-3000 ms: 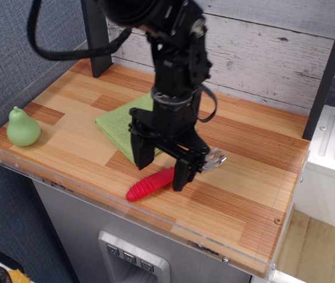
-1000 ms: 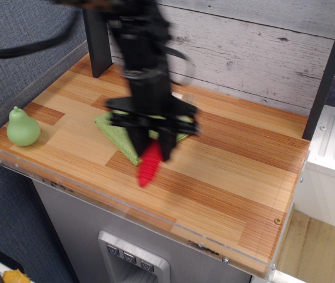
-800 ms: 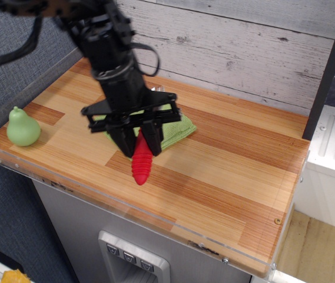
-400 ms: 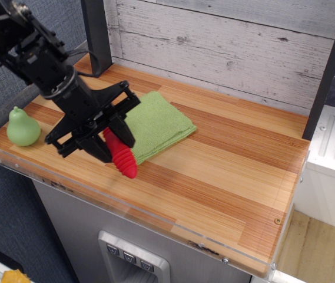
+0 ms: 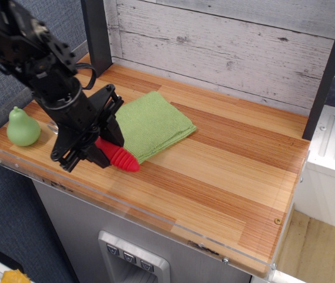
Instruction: Place the red fork in front of the green towel
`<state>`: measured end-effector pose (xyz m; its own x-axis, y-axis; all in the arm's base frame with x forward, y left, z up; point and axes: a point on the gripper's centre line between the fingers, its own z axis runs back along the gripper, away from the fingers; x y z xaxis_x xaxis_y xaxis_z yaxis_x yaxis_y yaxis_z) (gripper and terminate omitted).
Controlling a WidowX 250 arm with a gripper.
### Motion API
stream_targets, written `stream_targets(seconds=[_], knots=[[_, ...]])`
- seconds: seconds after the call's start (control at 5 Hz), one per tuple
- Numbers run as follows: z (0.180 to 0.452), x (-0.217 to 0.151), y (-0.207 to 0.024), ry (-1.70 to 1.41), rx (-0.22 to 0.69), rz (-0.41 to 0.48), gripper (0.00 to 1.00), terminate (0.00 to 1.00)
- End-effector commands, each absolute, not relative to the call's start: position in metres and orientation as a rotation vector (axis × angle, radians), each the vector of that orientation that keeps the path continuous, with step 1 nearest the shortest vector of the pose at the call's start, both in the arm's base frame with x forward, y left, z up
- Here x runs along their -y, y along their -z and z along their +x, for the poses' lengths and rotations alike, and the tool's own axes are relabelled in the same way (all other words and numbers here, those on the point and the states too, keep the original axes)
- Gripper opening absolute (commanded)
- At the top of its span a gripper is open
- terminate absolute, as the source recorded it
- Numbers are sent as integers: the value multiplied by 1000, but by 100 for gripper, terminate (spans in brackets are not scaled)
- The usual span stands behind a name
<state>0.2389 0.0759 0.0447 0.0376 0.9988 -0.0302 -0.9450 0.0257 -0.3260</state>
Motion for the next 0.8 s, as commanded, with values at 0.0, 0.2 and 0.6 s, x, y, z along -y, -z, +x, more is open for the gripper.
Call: stream_targets(seconds=[0.0, 0.2, 0.6], knots=[[247, -80, -31, -1758, 178, -199, 0, 0], [246, -81, -25, -1748, 140, -202, 0, 0], [241, -81, -20, -1676, 45, -253, 0, 0]])
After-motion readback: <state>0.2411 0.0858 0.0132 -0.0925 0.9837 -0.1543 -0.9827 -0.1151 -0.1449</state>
